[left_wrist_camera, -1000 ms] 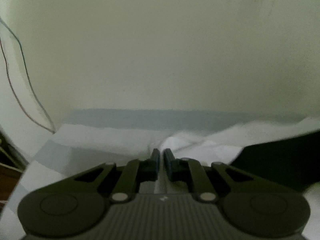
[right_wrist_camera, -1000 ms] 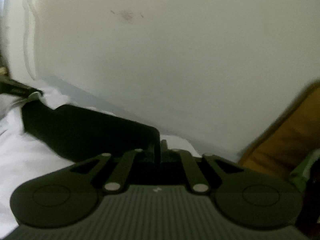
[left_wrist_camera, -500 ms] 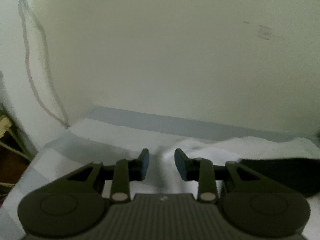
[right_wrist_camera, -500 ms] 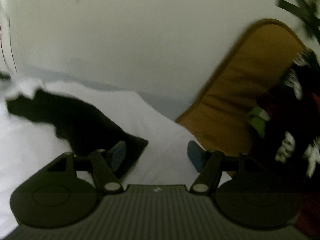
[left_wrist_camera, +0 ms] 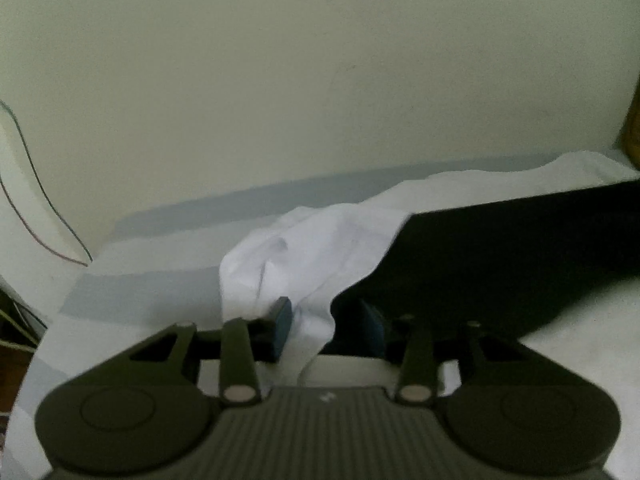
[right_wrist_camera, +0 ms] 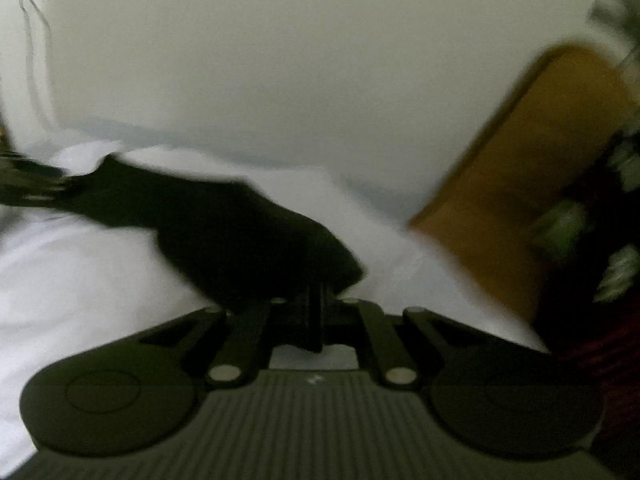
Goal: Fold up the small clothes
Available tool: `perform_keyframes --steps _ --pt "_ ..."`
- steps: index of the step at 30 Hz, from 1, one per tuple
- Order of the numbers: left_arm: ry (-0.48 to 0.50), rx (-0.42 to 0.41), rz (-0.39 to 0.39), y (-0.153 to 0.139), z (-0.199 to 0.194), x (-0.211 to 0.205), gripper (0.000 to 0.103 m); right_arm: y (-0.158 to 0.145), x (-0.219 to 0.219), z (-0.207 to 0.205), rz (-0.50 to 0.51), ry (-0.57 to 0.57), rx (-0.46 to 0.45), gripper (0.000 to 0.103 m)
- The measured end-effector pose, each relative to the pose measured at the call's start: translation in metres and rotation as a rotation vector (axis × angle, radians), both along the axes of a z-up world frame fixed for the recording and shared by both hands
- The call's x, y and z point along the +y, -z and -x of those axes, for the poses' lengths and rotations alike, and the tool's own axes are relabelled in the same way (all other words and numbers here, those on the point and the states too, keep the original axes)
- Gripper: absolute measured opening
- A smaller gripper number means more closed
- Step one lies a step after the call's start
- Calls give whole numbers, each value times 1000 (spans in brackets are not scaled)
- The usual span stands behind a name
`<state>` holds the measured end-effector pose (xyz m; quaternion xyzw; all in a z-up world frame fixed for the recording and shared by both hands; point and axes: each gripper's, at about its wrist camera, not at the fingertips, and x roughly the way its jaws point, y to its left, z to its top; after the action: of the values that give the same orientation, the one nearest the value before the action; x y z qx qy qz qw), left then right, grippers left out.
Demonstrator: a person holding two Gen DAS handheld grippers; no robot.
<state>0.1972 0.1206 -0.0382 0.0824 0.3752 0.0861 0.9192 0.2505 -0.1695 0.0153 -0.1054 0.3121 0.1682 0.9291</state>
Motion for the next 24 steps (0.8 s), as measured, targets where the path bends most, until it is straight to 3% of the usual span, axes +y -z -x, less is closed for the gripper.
perform_keyframes --steps 1,3,5,6,8,12,14,19,24 --pt "0 4 3 0 0 1 39 -3 -6 -1 19 19 -26 7" --pt "-2 10 -8 1 -6 2 41 -1 -16 -11 -38 9 37 9" --pt "-12 15 -1 -2 -5 4 44 7 -17 -15 -32 9 101 27" --pt "-17 15 15 -4 -10 6 44 10 -17 -12 -17 24 91 33" --pt "-18 8 57 -9 -3 10 46 3 -27 0 -58 56 54 33" --pt "-5 -29 146 -25 14 15 48 -33 -82 49 -337 144 -44 34" --pt "23 -45 222 -35 25 6 51 -45 -115 84 -428 221 -103 37" --pt "127 -42 338 -28 43 -23 54 -43 -176 159 -521 424 -135 48" --pt "193 -4 326 0 62 -64 55 -10 -192 210 -543 519 -69 58"
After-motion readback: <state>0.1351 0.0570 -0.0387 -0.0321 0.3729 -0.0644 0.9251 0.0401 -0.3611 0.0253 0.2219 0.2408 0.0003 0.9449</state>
